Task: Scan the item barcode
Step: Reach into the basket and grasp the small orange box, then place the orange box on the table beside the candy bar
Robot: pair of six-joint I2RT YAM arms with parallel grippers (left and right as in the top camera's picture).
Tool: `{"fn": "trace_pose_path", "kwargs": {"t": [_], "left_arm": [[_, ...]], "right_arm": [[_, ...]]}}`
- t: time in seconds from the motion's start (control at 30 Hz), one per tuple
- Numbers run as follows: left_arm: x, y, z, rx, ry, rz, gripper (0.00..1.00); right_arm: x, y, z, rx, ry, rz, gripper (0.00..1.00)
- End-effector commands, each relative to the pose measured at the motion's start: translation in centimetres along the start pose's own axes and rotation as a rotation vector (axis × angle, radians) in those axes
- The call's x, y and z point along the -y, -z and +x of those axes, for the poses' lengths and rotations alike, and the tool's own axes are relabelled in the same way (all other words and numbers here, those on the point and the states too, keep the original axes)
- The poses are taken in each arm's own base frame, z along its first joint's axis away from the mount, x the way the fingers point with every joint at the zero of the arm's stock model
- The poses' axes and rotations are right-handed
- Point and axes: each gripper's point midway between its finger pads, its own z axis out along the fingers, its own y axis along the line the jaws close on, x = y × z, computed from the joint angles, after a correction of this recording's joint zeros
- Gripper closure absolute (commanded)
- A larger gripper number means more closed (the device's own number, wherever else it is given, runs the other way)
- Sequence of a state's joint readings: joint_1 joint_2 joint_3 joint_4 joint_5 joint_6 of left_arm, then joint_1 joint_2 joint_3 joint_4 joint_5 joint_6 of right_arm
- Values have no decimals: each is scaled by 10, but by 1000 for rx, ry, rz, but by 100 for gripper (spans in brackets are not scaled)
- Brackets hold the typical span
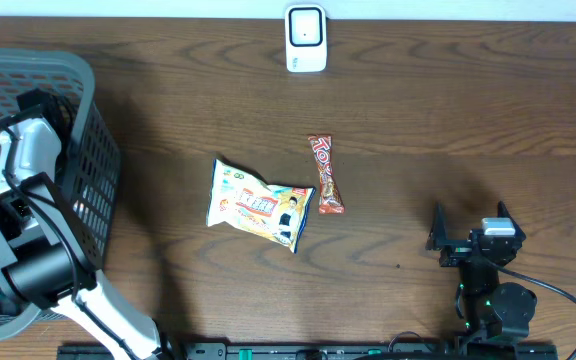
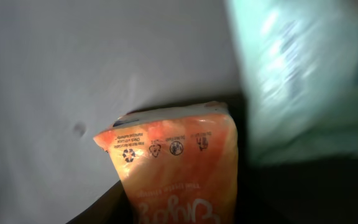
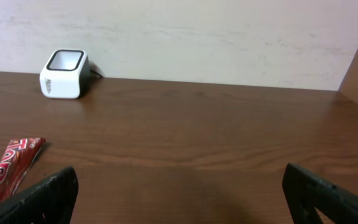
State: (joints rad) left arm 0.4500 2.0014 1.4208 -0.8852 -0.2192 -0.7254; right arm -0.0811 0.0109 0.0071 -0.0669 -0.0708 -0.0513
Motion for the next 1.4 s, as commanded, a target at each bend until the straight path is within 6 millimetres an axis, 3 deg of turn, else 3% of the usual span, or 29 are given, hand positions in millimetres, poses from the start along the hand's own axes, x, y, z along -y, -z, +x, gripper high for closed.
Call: {"fn": "trace_pose_path", "kwargs": {"t": [0.0, 0.17, 0.23, 0.3, 0.33, 0.43, 0.47, 0.5, 0.57, 0.67, 0.7, 0.87, 1.0, 1.1, 1.2, 1.23, 1.27, 1.37], "left_arm": [[-14, 28, -2, 14, 12, 27, 57], [-43, 131, -37, 217, 129, 216, 57], [-66, 188, -41, 338, 205, 333, 57], [-82, 227, -36, 412, 257, 428, 57], [-90, 261, -24, 455, 273, 543, 57], [-90, 309, 2, 491, 233, 747, 57], [-87, 330, 21, 475, 217, 850, 57], [-84, 339, 31, 463, 204, 901, 58], [-66, 370, 71, 405, 85, 1068, 58], [-40, 392, 113, 342, -79, 1177, 58], [-24, 397, 136, 303, -169, 1211, 58], [39, 385, 224, 194, -458, 1177, 58], [102, 345, 318, 144, -705, 1067, 58], [147, 301, 390, 135, -890, 1009, 58], [174, 251, 439, 113, -979, 942, 58], [179, 237, 451, 107, -998, 921, 58], [186, 210, 468, 98, -1031, 878, 58], [188, 173, 487, 83, -1075, 807, 58]], "right_arm": [[1, 0, 1, -1, -13, 3, 1], [1, 0, 1, -1, -13, 3, 1], [1, 0, 1, -1, -13, 3, 1], [1, 0, 1, -1, -13, 3, 1], [1, 0, 1, -1, -13, 3, 1], [1, 0, 1, -1, -13, 3, 1], [1, 0, 1, -1, -13, 3, 1], [1, 0, 1, -1, -13, 3, 1], [1, 0, 1, -1, -13, 3, 1], [1, 0, 1, -1, -13, 3, 1], [1, 0, 1, -1, -13, 3, 1], [1, 0, 1, -1, -13, 3, 1], [1, 0, 1, 0, -13, 3, 1], [1, 0, 1, -1, -13, 3, 1], [1, 0, 1, -1, -13, 3, 1], [1, 0, 1, -1, -13, 3, 1], [1, 0, 1, -1, -13, 3, 1], [1, 0, 1, -1, -13, 3, 1]]}}
